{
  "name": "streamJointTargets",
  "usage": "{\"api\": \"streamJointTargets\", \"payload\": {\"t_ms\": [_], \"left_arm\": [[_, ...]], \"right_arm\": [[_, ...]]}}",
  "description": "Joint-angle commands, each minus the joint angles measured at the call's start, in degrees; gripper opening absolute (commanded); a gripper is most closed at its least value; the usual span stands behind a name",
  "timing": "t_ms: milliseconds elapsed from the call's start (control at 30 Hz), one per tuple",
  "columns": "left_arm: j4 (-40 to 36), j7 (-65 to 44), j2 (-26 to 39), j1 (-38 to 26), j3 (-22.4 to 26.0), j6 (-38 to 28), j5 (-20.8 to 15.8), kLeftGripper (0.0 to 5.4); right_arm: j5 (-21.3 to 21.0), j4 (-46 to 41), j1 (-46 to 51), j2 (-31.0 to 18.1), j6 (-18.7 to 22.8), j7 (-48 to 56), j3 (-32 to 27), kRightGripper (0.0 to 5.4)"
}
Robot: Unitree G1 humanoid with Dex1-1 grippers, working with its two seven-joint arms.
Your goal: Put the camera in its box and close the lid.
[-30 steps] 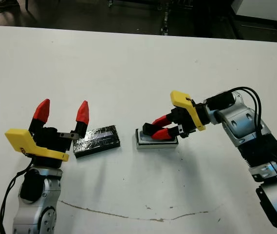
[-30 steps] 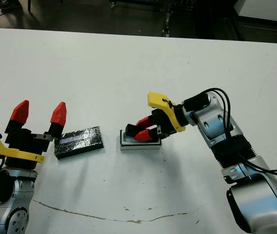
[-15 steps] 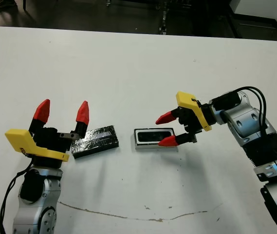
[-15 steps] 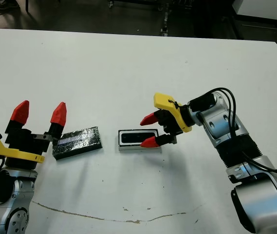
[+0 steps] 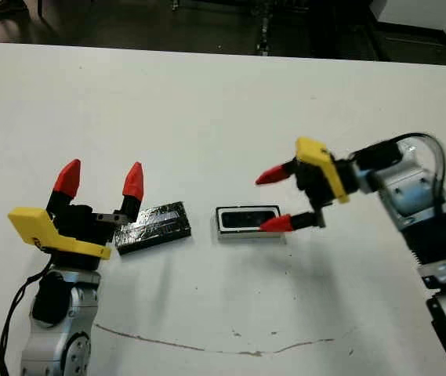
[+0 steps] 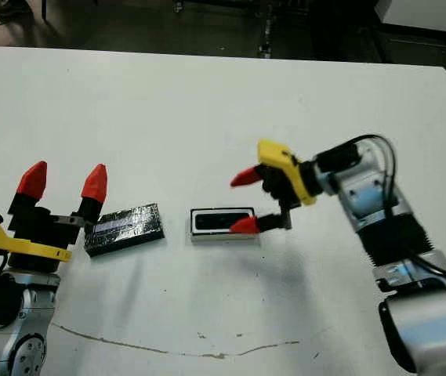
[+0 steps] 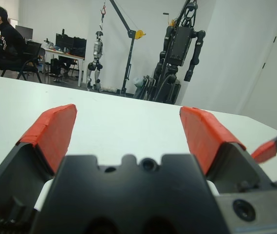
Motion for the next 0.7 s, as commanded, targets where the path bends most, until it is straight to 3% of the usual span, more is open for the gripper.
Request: {"api": "streamJointTargets", "payload": {"t_ms": [33, 233, 433, 567, 700], "left_arm": [[-0.50, 0.00, 0.34, 0.68, 0.06, 1.00, -0.22, 5.40], [0.11, -0.54, 0.61, 0.18, 0.31, 0.64, -0.12, 5.40], [0.12, -0.70, 0.75, -0.17, 0.43, 0.81, -0.12, 5.40], [0.11, -0.74, 0.94, -0.31, 0.51, 1.07, -0.14, 5.40], [0.26, -1.26, 1.52, -0.49, 0.84, 1.37, -0.48, 5.40]], "right_arm": [[3.86, -6.11, 4.52, -1.75, 4.28, -5.66, -6.56, 5.38], [11.07, -20.77, 16.47, 0.54, 13.46, -21.77, -18.82, 5.38], [16.92, -32.72, 29.11, 5.77, 10.63, -34.24, -28.38, 5.29], [15.40, -40.50, 37.93, 11.68, 6.81, -45.98, -31.52, 4.87], [12.63, -46.60, 46.09, 15.33, 5.76, -55.32, -31.49, 4.22]]}}
